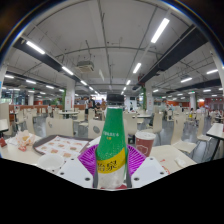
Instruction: Pour water
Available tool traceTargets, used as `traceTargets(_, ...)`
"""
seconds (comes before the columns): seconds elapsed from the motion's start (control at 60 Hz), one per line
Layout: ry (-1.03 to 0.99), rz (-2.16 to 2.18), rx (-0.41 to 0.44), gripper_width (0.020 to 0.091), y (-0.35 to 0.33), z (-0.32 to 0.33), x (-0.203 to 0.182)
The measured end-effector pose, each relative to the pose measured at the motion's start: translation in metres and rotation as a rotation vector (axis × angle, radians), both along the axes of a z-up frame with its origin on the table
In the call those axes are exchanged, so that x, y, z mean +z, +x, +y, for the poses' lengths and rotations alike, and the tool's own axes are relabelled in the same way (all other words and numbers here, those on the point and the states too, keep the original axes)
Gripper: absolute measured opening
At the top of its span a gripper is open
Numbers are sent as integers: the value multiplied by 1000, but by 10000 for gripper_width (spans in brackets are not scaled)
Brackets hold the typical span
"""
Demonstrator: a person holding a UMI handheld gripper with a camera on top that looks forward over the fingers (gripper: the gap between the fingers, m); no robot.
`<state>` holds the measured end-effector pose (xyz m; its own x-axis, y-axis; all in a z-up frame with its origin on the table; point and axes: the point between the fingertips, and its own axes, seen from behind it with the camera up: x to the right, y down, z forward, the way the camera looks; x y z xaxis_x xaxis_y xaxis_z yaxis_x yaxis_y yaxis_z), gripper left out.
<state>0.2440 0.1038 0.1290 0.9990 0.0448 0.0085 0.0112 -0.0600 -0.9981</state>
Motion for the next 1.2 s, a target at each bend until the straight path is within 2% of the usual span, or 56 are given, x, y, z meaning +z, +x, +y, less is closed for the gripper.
traceTargets(0.233,-69,-22,1,384,23,4,-46)
traceTargets(0.583,-14,-38,13,381,23,0,-41)
traceTargets(0.7,-22,-31,-6,455,30,-7,-38)
traceTargets(0.8,-34,-42,-6,559,30,-7,-39)
traceTargets(0.817,-44,-48,-6,610,31,-8,-40)
traceTargets(0.867,-69,-75,-13,824,36,-11,-41)
traceTargets(0.883,-70,-81,-17,869,38,-11,-41)
traceTargets(0.917,-73,-83,-36,832,44,-16,-37)
traceTargets(0.967,-70,-72,-52,846,46,-24,-31)
traceTargets(1.067,-81,-49,-24,853,37,-54,-22)
traceTargets(1.2,-119,-40,-61,855,40,-118,-15)
